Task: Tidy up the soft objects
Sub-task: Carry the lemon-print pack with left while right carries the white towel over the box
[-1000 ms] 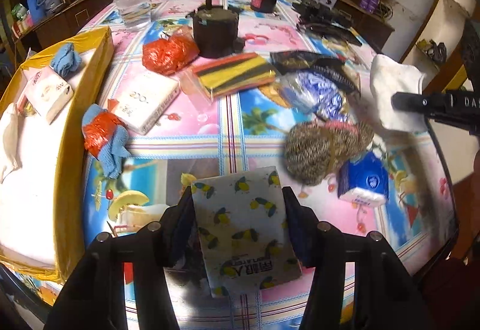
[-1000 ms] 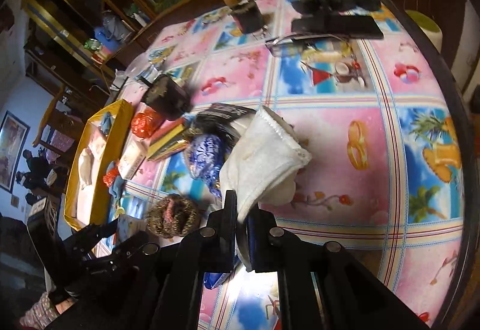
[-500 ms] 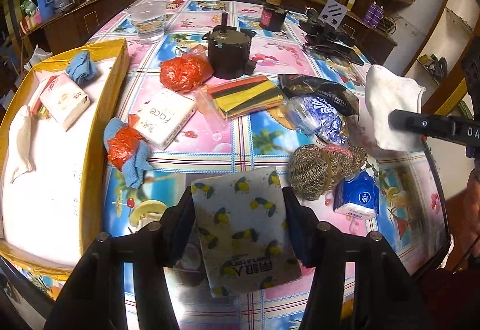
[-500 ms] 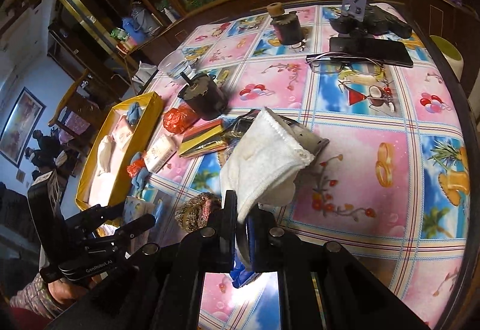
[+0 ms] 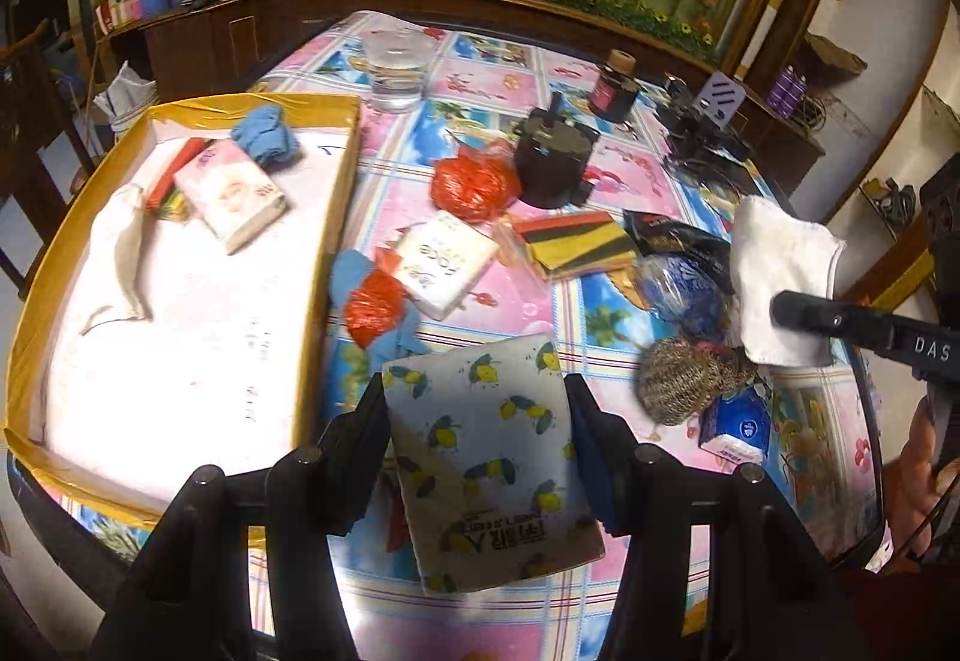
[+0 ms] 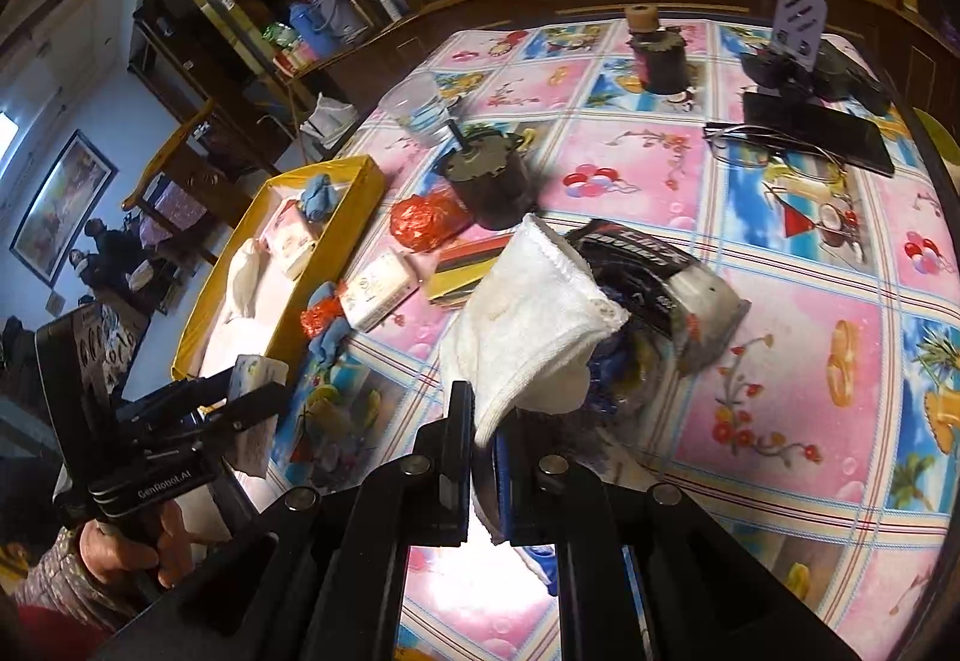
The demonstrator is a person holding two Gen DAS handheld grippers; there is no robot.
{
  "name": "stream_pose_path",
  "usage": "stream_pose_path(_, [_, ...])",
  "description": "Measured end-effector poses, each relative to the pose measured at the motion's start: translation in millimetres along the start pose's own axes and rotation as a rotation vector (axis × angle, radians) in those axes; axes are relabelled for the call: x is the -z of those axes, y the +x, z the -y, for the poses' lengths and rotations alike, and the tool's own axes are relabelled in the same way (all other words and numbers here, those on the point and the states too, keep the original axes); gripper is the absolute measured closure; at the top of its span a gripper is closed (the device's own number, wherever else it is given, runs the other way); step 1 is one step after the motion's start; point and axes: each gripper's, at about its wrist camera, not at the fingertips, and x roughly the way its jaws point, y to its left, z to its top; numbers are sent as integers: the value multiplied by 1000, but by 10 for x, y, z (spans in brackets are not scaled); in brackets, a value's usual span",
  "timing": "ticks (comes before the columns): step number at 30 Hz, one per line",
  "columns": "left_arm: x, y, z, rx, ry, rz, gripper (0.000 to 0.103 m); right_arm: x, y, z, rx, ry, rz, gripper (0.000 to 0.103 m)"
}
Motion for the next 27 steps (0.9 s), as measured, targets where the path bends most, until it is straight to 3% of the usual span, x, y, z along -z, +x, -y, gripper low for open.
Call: stream_pose_path(27, [101, -291, -950, -68, -205, 49, 48, -188, 402, -697, -35, -158, -62, 96])
